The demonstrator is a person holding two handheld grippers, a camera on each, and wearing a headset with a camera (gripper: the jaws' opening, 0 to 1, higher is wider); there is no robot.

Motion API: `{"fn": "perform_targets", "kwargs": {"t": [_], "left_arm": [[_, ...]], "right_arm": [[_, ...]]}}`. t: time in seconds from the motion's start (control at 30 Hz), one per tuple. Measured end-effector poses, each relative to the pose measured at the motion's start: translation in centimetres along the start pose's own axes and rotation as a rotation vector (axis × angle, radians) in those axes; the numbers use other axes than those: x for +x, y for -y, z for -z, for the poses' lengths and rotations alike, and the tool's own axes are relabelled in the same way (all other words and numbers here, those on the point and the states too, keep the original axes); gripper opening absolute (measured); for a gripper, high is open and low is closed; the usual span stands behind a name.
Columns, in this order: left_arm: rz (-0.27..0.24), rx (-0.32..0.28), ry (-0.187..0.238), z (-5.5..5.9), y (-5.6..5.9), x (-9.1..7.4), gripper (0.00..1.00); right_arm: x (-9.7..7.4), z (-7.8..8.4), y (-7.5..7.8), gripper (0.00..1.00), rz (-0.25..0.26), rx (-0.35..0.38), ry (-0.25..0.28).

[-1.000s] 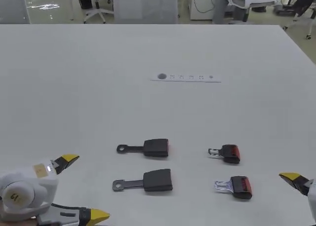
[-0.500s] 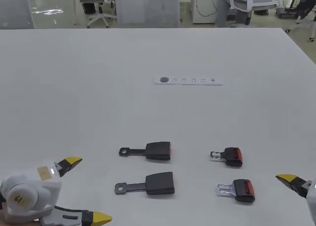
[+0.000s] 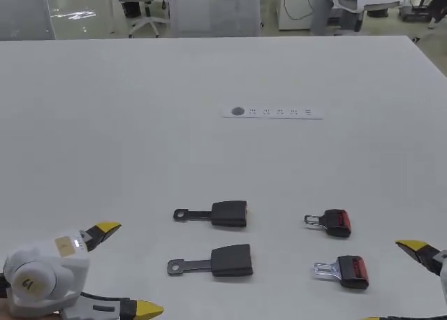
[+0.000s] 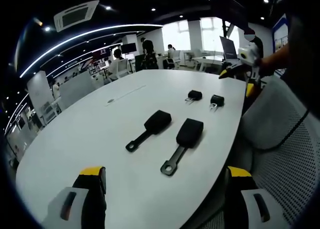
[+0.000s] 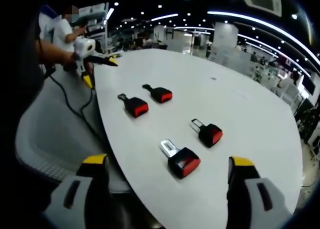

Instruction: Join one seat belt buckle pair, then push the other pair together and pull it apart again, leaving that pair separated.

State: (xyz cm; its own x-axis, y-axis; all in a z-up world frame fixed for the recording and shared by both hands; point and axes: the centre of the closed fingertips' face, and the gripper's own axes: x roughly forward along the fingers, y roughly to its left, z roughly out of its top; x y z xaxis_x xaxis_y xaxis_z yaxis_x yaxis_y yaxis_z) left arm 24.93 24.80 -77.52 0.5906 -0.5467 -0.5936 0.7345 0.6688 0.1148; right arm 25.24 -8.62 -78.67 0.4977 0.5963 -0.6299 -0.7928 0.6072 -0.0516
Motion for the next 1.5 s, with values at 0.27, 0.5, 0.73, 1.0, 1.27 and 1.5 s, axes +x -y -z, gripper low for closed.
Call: {"fn": "perform_targets", "kwargs": {"t": [0.27, 0.5, 0.73, 1.0, 1.27, 1.5], "left_arm": [[0.008, 0.031, -0.035, 0.5, 0.3, 0.0, 1.0], [0.005, 0.019, -0.042, 0.6, 0.1, 0.0, 1.0], [0.005, 0.015, -0.085, 1.3, 0.2, 0.0, 1.0], [0.007, 0.027, -0.099, 1.4, 0.0, -0.1, 1.0], [0.001, 0.091, -0.135, 1.5, -0.2, -0.2, 1.0], [0.021, 0.112, -0.158, 1.8, -0.1, -0.2, 0.99]], "right_arm": [[0.2, 1.0, 0.0, 0.99, -0.005, -0.025, -0.055], [0.3, 1.3, 0.1, 0.92, -0.009, 0.003, -0.097], [0.2, 0.6, 0.3, 0.9, -0.014, -0.01, -0.088], [-0.1, 0.6, 0.4, 0.89, -0.018, -0.037, -0.097], [-0.5, 0.8, 0.7, 0.83, -0.021, -0.092, -0.109], [-0.5, 0.6, 0.6, 0.8, -0.024, -0.115, -0.116]]}}
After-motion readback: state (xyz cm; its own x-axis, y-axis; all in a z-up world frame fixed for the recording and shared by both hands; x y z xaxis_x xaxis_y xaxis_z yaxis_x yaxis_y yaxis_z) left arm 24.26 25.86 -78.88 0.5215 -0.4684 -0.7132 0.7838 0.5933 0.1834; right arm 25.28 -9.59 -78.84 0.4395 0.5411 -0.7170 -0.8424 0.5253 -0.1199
